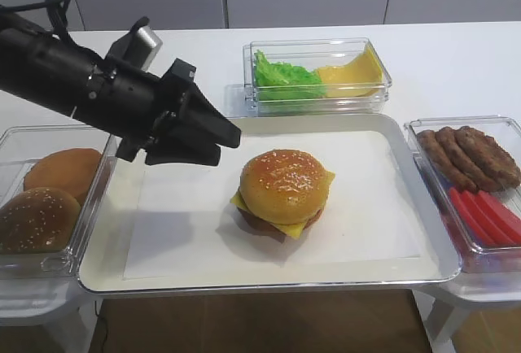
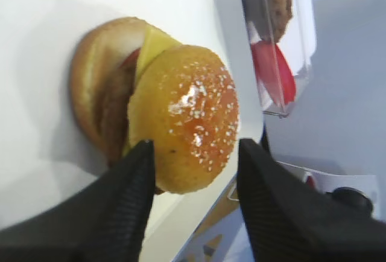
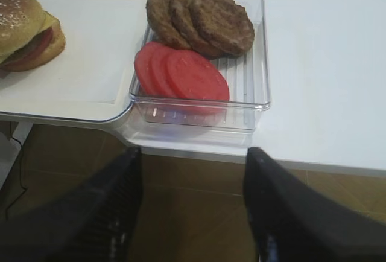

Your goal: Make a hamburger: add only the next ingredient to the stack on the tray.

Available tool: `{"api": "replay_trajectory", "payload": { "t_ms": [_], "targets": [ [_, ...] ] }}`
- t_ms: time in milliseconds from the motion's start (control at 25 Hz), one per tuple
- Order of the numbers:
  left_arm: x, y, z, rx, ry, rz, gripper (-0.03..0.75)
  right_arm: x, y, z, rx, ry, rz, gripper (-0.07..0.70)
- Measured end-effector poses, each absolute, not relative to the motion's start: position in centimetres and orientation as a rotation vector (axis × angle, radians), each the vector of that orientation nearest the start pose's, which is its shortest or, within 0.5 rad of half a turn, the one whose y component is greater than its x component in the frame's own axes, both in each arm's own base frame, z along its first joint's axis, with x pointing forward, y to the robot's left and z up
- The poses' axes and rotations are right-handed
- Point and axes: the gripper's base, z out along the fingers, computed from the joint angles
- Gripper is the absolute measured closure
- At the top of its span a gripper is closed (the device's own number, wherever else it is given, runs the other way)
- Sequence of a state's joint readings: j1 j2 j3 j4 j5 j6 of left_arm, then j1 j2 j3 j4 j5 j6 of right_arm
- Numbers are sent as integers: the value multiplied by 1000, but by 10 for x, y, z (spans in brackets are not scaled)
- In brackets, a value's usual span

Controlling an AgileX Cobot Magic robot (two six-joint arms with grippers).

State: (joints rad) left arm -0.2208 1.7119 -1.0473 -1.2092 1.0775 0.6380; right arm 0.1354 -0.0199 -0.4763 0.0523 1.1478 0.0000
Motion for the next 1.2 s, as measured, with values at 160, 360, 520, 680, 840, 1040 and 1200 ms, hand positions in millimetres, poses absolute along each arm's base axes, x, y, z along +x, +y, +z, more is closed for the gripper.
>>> {"api": "replay_trajectory", "payload": {
  "t_ms": [160, 360, 520, 680, 840, 1040, 1200],
  "targets": [
    [286, -131, 248, 277, 2667, -1222, 381, -10, 3, 264, -150, 2132, 143, 227],
    [267, -113, 271, 300, 2722, -925, 382, -10, 3, 264, -150, 2132, 143, 227],
    [253, -96, 287, 283, 2747, -685, 382, -10, 3, 264, -150, 2132, 143, 227],
    [239, -82, 297, 260, 2795, -506, 382, -10, 3, 264, -150, 2132, 143, 227],
    [225, -68, 308, 231, 2812, -341, 382, -10, 3, 264, -150, 2132, 143, 227],
    [203, -54, 326, 212, 2784, -212, 382, -10, 3, 264, -150, 2132, 143, 227],
    [181, -47, 335, 216, 2754, -186, 382, -10, 3, 264, -150, 2132, 143, 227]
  ]
}}
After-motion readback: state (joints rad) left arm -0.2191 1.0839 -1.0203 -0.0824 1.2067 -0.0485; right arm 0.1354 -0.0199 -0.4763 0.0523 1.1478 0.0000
